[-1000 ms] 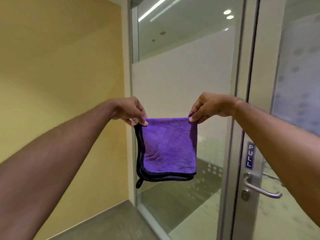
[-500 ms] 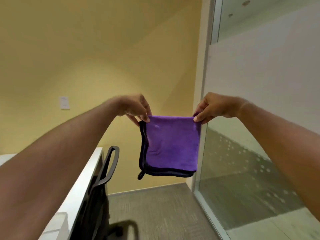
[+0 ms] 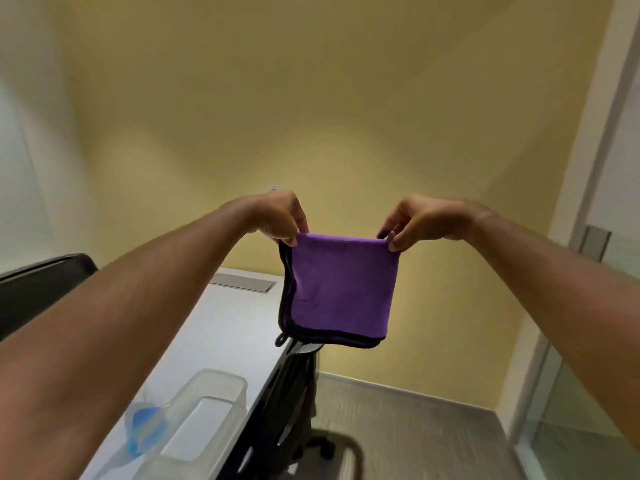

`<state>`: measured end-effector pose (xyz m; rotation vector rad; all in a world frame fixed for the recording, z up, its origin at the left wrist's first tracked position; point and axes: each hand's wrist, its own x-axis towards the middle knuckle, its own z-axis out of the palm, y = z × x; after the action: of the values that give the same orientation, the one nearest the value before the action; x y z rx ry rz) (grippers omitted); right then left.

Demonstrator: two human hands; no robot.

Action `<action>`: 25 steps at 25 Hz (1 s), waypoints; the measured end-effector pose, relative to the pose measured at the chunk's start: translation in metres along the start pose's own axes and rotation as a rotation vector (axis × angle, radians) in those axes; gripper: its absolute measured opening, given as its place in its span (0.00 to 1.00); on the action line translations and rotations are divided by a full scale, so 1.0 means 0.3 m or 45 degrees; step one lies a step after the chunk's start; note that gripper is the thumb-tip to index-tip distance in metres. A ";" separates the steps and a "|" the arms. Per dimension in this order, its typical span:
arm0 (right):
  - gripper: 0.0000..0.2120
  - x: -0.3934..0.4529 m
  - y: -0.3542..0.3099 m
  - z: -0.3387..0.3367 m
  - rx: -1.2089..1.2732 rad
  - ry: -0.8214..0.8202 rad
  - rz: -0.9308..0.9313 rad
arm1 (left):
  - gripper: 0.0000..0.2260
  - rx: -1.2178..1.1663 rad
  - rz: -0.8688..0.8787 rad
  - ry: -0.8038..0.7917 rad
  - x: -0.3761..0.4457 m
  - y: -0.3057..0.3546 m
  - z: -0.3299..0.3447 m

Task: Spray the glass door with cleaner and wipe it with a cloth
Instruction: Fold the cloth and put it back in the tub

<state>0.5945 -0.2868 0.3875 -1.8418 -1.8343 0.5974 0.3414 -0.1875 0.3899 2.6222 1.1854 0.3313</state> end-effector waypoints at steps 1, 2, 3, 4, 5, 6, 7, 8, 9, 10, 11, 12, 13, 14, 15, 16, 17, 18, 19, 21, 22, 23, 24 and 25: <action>0.16 0.030 -0.020 0.018 -0.031 -0.040 -0.043 | 0.13 0.047 -0.027 0.007 -0.016 -0.019 -0.003; 0.18 0.055 -0.037 0.037 -0.063 -0.077 -0.081 | 0.14 0.091 -0.051 0.017 -0.032 -0.036 -0.007; 0.19 0.078 -0.052 0.058 -0.101 -0.113 -0.118 | 0.14 0.123 -0.072 0.029 -0.046 -0.055 -0.012; 0.19 0.100 -0.069 0.078 -0.147 -0.144 -0.154 | 0.14 0.143 -0.090 0.042 -0.059 -0.076 -0.017; 0.20 0.118 -0.086 0.096 -0.196 -0.165 -0.188 | 0.14 0.159 -0.107 0.052 -0.070 -0.097 -0.022; 0.20 0.136 -0.108 0.113 -0.232 -0.181 -0.219 | 0.14 0.176 -0.124 0.065 -0.083 -0.121 -0.031; 0.20 0.157 -0.130 0.131 -0.245 -0.189 -0.245 | 0.13 0.192 -0.143 0.080 -0.098 -0.148 -0.042; 0.20 0.175 -0.151 0.148 -0.247 -0.187 -0.268 | 0.13 0.204 -0.158 0.097 -0.111 -0.172 -0.053; 0.19 0.190 -0.173 0.162 -0.256 -0.183 -0.290 | 0.12 0.215 -0.167 0.111 -0.123 -0.194 -0.064; 0.19 0.207 -0.199 0.182 -0.280 -0.179 -0.315 | 0.12 0.228 -0.174 0.123 -0.138 -0.220 -0.074; 0.18 0.222 -0.227 0.202 -0.313 -0.172 -0.339 | 0.12 0.238 -0.176 0.136 -0.153 -0.248 -0.085; 0.18 0.237 -0.256 0.223 -0.345 -0.160 -0.365 | 0.12 0.242 -0.170 0.152 -0.166 -0.277 -0.096; 0.17 0.251 -0.284 0.245 -0.375 -0.142 -0.392 | 0.12 0.242 -0.155 0.170 -0.176 -0.307 -0.106; 0.17 0.266 -0.314 0.268 -0.407 -0.113 -0.420 | 0.12 0.238 -0.129 0.193 -0.186 -0.337 -0.117; 0.18 0.281 -0.342 0.291 -0.443 -0.068 -0.444 | 0.12 0.228 -0.095 0.211 -0.194 -0.366 -0.128; 0.20 0.299 -0.376 0.317 -0.477 -0.013 -0.472 | 0.12 0.215 -0.054 0.228 -0.201 -0.400 -0.142; 0.23 0.317 -0.411 0.340 -0.503 0.051 -0.499 | 0.12 0.197 -0.011 0.245 -0.206 -0.431 -0.157; 0.25 0.336 -0.446 0.360 -0.518 0.122 -0.526 | 0.12 0.176 0.023 0.261 -0.208 -0.463 -0.174; 0.25 0.356 -0.484 0.382 -0.517 0.187 -0.553 | 0.13 0.156 0.056 0.279 -0.210 -0.496 -0.194; 0.24 0.397 -0.549 0.429 -0.480 0.316 -0.610 | 0.13 0.105 0.136 0.324 -0.208 -0.562 -0.233; 0.22 0.413 -0.580 0.452 -0.429 0.371 -0.648 | 0.13 0.074 0.185 0.346 -0.204 -0.591 -0.247; 0.20 0.429 -0.608 0.473 -0.340 0.416 -0.689 | 0.12 0.039 0.230 0.369 -0.202 -0.618 -0.258; 0.18 0.446 -0.634 0.494 -0.218 0.449 -0.712 | 0.12 0.002 0.267 0.393 -0.202 -0.643 -0.267; 0.18 0.463 -0.656 0.512 -0.093 0.466 -0.708 | 0.12 -0.039 0.296 0.420 -0.200 -0.668 -0.274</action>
<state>0.3464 -0.1452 0.3880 -1.2762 -1.9943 -0.0078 0.1371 -0.0941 0.3987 2.7549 0.9495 0.8462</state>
